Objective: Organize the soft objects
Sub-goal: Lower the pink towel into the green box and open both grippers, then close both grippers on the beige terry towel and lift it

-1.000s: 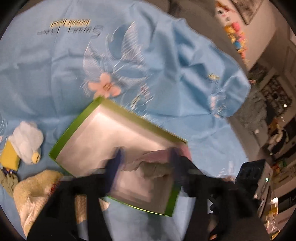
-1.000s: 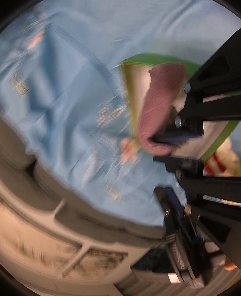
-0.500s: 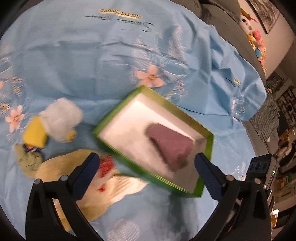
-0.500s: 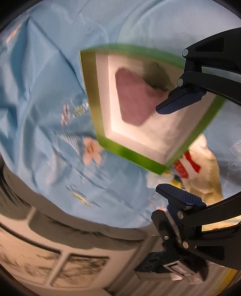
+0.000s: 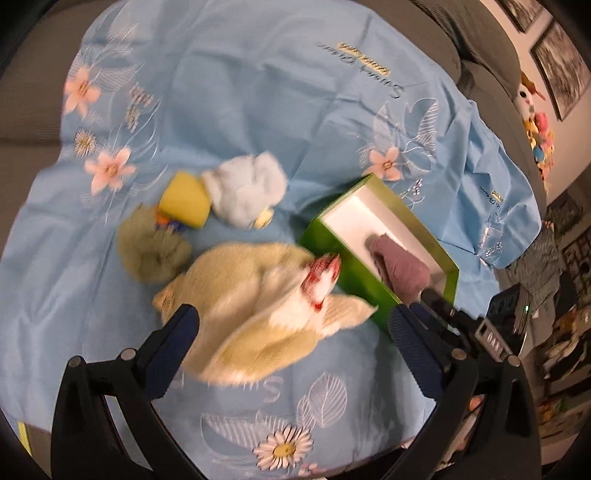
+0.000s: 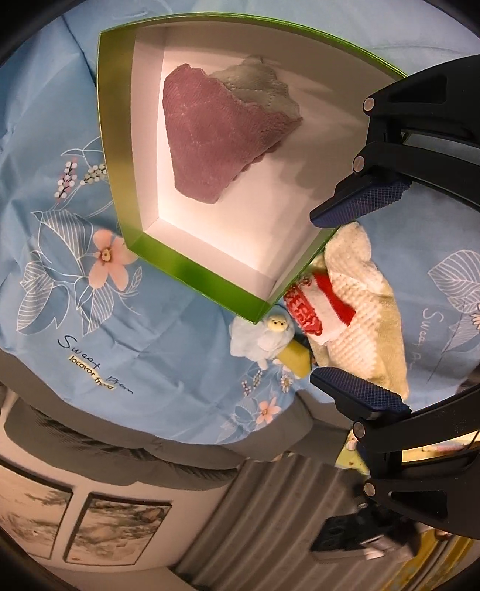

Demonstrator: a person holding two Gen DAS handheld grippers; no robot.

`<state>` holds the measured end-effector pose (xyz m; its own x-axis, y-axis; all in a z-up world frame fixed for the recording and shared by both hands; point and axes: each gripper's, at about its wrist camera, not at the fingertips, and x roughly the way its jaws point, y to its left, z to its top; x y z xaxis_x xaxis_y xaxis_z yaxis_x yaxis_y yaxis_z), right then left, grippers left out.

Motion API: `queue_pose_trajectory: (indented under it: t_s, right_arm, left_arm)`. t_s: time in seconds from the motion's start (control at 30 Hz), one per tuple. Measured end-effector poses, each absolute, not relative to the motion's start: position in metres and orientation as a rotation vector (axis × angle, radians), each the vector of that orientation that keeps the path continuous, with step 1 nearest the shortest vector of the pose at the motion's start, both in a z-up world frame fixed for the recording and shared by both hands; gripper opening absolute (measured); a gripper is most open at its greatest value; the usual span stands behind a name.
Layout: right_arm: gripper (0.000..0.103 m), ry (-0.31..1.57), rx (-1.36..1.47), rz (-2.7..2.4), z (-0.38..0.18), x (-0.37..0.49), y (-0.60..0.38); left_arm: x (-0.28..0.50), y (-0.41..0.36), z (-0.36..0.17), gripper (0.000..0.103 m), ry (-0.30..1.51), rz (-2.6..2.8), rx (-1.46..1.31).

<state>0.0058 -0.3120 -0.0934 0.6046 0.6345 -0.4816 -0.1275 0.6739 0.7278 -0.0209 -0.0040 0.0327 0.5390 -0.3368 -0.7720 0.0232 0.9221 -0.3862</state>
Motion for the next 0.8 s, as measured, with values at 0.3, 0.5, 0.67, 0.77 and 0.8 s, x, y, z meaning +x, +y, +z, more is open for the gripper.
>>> queue_pose_trajectory:
  t_s: [0.3, 0.5, 0.67, 0.77, 0.8]
  right_arm:
    - [0.079, 0.880, 0.529, 0.608, -0.088, -0.013, -0.261]
    - [0.079, 1.067, 0.642, 0.508, -0.138, 0.001, -0.251]
    - [0.079, 1.058, 0.754, 0.516, -0.159, 0.007, -0.250]
    - [0.077, 1.032, 0.774, 0.532, -0.164, 0.012, -0.242]
    - [0.071, 1.025, 0.786, 0.537, -0.166, 0.014, -0.240]
  left_arm:
    - [-0.049, 0.016, -0.017, 0.102, 1.071, -0.265, -0.530]
    - [-0.042, 0.004, -0.036, 0.101, 1.078, -0.298, -0.621]
    - [-0.026, 0.003, -0.045, 0.078, 1.047, -0.290, -0.662]
    - [-0.018, 0.004, -0.053, 0.054, 1.051, -0.298, -0.707]
    - [-0.016, 0.005, -0.056, 0.045, 1.057, -0.288, -0.713]
